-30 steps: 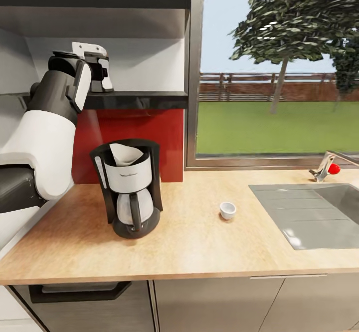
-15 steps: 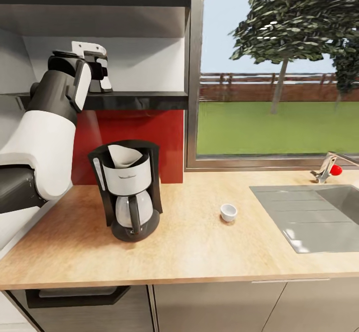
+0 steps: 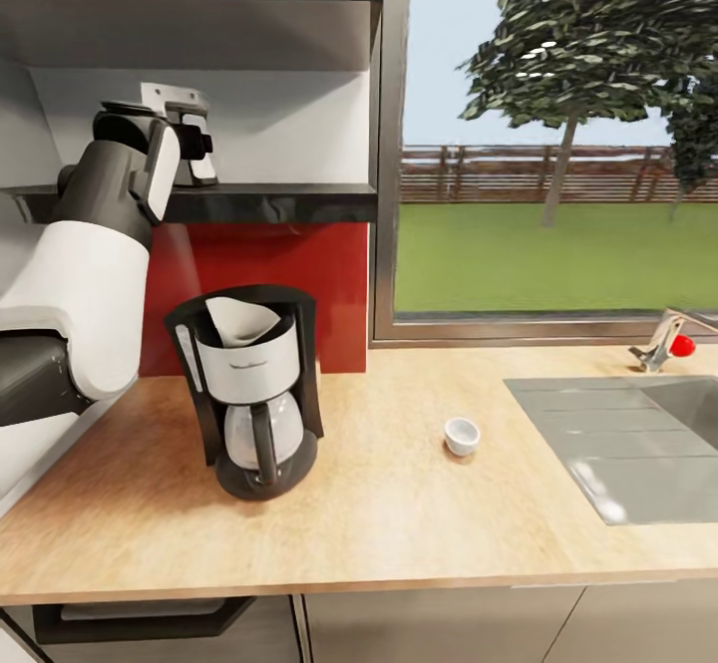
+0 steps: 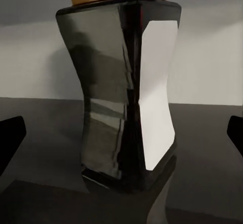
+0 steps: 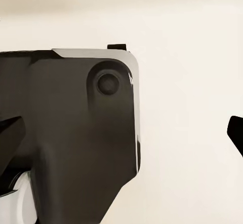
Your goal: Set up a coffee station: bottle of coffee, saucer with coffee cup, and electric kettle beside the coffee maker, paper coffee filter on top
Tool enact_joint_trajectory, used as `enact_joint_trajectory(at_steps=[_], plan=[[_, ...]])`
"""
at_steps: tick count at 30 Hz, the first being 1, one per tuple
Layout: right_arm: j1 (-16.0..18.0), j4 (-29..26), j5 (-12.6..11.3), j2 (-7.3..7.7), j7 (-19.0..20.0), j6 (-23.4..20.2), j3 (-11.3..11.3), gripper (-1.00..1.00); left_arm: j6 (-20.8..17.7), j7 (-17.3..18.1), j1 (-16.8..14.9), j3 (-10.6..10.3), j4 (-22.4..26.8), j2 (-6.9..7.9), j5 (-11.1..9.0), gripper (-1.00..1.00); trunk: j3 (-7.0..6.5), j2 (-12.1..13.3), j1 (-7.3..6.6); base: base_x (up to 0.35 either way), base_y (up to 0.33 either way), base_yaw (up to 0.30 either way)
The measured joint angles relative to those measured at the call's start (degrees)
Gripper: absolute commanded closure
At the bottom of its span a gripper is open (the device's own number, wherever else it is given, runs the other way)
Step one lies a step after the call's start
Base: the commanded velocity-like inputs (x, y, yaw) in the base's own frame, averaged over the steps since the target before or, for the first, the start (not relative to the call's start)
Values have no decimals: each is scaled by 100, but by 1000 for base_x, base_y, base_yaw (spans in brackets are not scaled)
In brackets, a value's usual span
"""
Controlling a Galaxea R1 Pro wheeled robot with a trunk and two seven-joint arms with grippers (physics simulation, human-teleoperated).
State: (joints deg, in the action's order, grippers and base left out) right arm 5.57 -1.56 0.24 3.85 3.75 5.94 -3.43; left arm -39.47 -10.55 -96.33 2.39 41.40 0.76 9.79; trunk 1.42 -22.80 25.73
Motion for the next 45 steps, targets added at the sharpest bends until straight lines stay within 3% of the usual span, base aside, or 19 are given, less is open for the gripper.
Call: enact_joint_trajectory(at_steps=[8,45], plan=[[0,0,0,0,1,0,0,-100,6,-4,5,-1,3,3,-2,-100,0,1,0,214,0,0],[0,0,0,0,1,0,0,-100,10,-4,6,-6,14,13,0,-100,0,2,0,60,31,0]])
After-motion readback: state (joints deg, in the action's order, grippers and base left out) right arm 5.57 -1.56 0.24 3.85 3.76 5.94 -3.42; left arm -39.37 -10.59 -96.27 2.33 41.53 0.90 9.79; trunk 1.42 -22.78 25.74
